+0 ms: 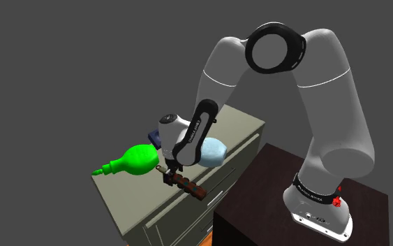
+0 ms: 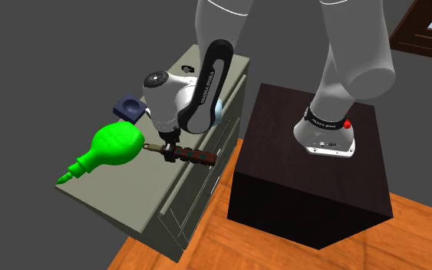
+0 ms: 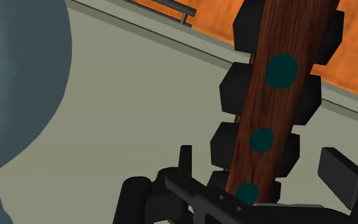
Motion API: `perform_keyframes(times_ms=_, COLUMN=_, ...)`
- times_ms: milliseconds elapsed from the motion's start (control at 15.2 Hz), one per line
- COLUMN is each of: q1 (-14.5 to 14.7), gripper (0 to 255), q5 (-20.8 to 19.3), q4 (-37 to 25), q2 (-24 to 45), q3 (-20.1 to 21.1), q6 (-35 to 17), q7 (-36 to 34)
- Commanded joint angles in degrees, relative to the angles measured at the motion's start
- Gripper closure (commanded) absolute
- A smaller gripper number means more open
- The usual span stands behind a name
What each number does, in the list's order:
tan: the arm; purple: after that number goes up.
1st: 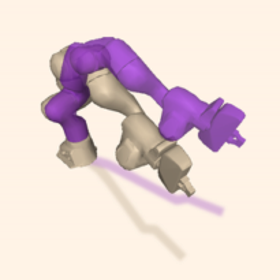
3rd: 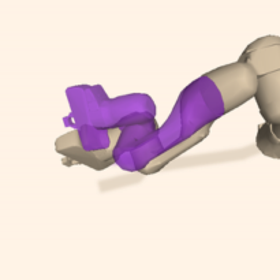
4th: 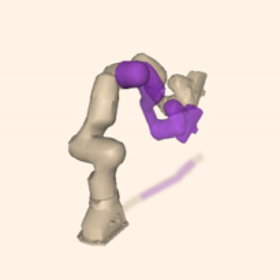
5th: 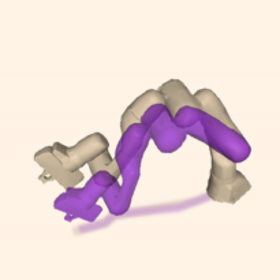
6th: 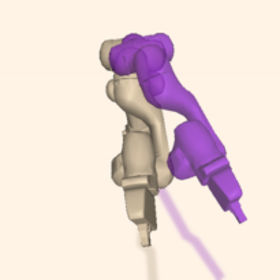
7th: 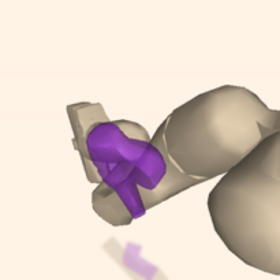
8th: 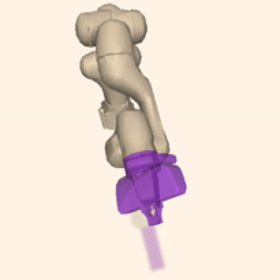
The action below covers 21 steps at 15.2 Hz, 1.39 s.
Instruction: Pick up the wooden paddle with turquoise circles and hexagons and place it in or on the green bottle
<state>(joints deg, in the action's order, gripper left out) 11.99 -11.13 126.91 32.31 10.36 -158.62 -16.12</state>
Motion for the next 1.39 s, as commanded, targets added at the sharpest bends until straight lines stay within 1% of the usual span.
perform_keyframes(times_ms=0, q1=0.1, gripper=0, q5=-0.1, q4=-0.2, q2=0.2, q3=-0.1, q6=-0.1, q7=0.0)
perform_keyframes(times_ms=330, q1=0.1, gripper=0, q5=-0.1, q4=-0.2, q2=0.2, q3=-0.1, q6=-0.1, q7=0.0)
perform_keyframes(times_ms=396, q1=0.1, gripper=255, q5=-0.1, q4=-0.2, q2=0.2, q3=-0.1, q6=-0.1, q7=0.0)
perform_keyframes(times_ms=990, q1=0.1, gripper=255, q5=-0.1, q4=-0.2, q2=0.2, q3=-0.1, q6=-0.1, q7=0.0)
perform_keyframes(times_ms=1320, q1=-1.0, gripper=255, q5=1.1, q4=1.0, q2=-3.6, q3=1.3, q6=2.6, q7=0.7)
